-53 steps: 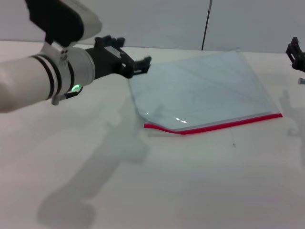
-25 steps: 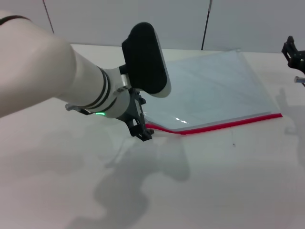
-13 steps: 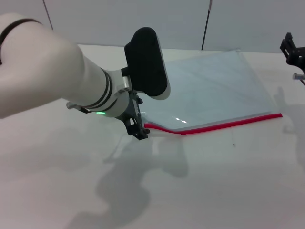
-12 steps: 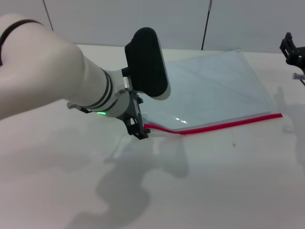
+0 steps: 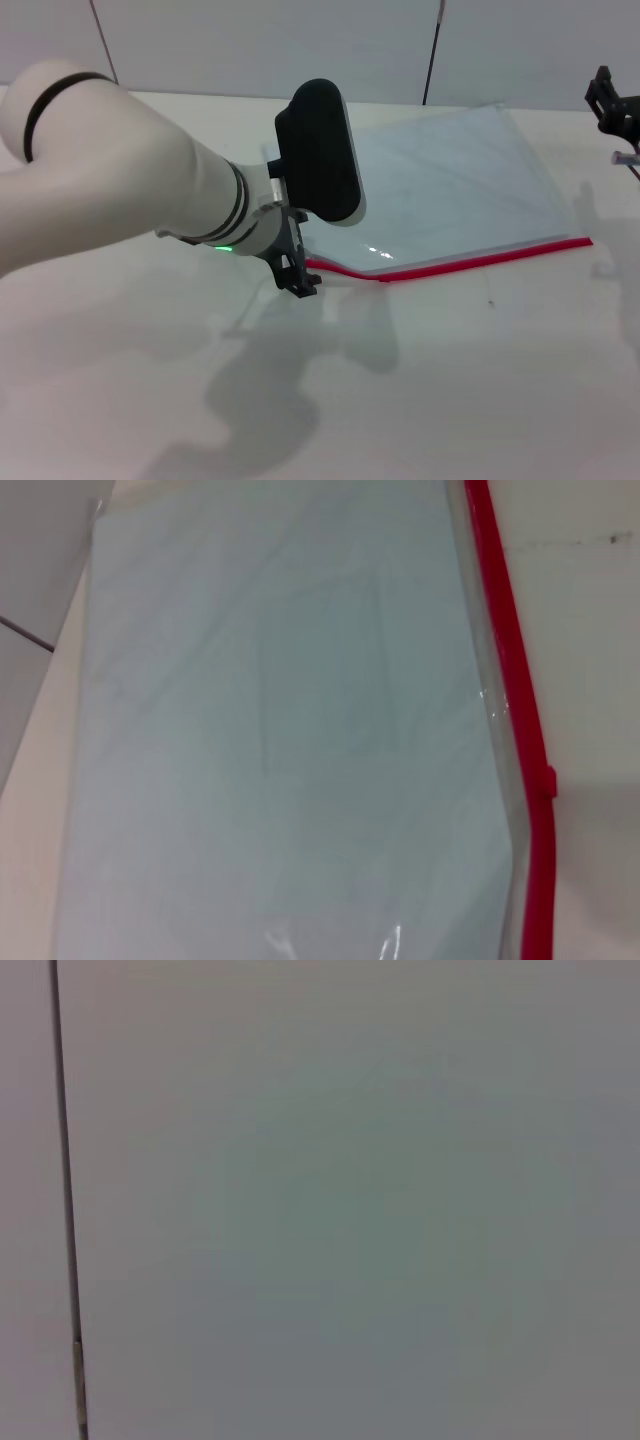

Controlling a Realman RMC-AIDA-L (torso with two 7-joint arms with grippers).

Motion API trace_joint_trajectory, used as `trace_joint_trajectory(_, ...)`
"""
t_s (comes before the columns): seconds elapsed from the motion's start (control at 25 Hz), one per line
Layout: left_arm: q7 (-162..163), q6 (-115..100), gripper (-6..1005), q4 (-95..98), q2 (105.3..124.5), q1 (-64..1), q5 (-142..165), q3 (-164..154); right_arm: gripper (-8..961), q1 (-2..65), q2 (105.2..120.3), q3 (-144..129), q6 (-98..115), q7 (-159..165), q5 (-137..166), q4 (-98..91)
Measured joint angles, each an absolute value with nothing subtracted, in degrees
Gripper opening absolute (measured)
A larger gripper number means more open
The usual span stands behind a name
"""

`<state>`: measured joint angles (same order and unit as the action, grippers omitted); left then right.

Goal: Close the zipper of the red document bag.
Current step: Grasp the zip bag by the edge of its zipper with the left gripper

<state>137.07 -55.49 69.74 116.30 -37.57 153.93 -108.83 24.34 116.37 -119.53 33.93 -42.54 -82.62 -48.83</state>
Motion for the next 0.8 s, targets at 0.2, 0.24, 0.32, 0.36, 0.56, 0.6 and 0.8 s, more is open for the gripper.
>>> trace_joint_trajectory(0.2, 137.1, -52.7, 762, 68.1, 116.38, -37.8, 153.7, -109.2, 734, 24.3, 116.37, -119.5, 33.9, -42.5, -82.6, -48.9)
trace_joint_trajectory(0.24, 137.1, -52.0, 762, 67.8, 116.37, -37.8, 153.6, -109.3, 734, 24.3, 116.37, -119.5, 33.9, -42.5, -82.6, -48.9)
trace_joint_trajectory(0.32, 137.0, -50.3, 760, 66.8, 116.37, -37.8, 153.6, -109.3, 732, 24.3, 116.37, -119.5, 33.9, -42.5, -82.6, -48.9)
trace_joint_trajectory(0.36, 137.0, -49.6, 759, 66.4, 116.37, -37.8, 153.6, -109.3, 732, 24.3, 116.37, -119.5, 33.9, -42.5, -82.6, -49.0)
trace_joint_trajectory(0.56, 137.2, -48.2, 754, 65.5, 116.37, -37.9, 153.4, -109.3, 729, 24.4, 116.37, -119.5, 33.9, -42.5, -82.6, -49.0)
trace_joint_trajectory(0.6, 137.2, -48.1, 753, 65.4, 116.37, -37.9, 153.4, -109.3, 728, 24.4, 116.37, -119.5, 33.9, -42.5, -82.6, -49.0)
trace_joint_trajectory(0.8, 137.3, -47.1, 748, 65.0, 116.37, -37.9, 153.2, -109.3, 725, 24.4, 116.37, -119.5, 33.9, -42.5, -82.6, -49.0)
